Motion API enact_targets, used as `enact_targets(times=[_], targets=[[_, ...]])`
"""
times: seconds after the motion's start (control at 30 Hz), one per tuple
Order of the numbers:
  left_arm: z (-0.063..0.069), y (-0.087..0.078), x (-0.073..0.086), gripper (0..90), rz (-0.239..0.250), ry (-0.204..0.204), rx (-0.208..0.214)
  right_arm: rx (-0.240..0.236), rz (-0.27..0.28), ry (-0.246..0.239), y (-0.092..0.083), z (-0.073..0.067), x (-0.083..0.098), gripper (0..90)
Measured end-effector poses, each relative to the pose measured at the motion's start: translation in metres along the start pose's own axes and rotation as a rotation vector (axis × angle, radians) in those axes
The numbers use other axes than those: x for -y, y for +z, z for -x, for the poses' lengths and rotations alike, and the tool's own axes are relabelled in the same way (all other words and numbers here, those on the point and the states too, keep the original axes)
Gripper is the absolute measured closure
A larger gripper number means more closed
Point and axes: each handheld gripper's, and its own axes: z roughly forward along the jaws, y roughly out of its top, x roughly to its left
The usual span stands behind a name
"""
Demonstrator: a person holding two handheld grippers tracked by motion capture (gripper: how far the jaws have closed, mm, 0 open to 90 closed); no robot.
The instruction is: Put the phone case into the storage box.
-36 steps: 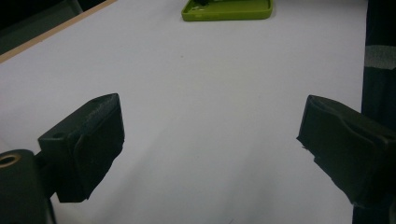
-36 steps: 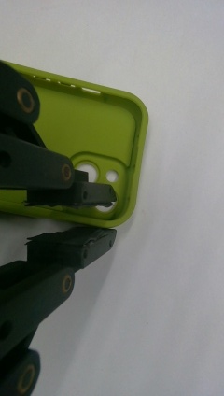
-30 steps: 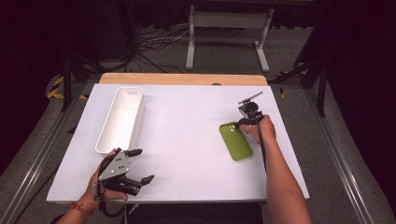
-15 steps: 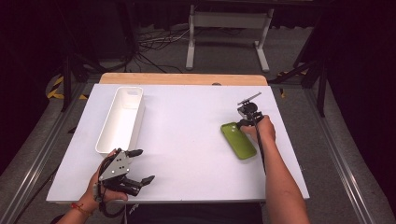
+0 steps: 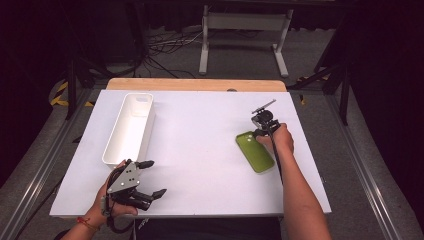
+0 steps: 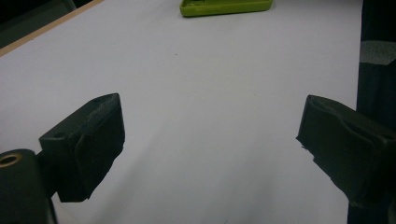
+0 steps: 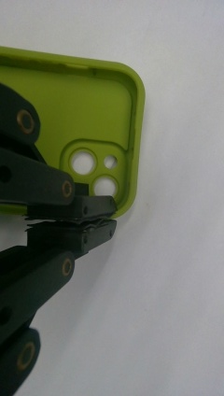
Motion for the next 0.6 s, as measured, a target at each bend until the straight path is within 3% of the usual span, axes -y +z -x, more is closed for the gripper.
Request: enact_targets(times=[0.3, 0.6], targets=[[-0.001, -0.001, 0.000, 8.1, 0.007, 0.001, -0.005, 0.004, 0.017, 0.003, 0.000, -0.002, 0.002, 88.6], [-0.001, -0.003, -0.001, 8.1, 0.016, -0.007, -0.008, -0.010, 0.090, -0.006, -0.011, -0.008, 0.005, 88.8]])
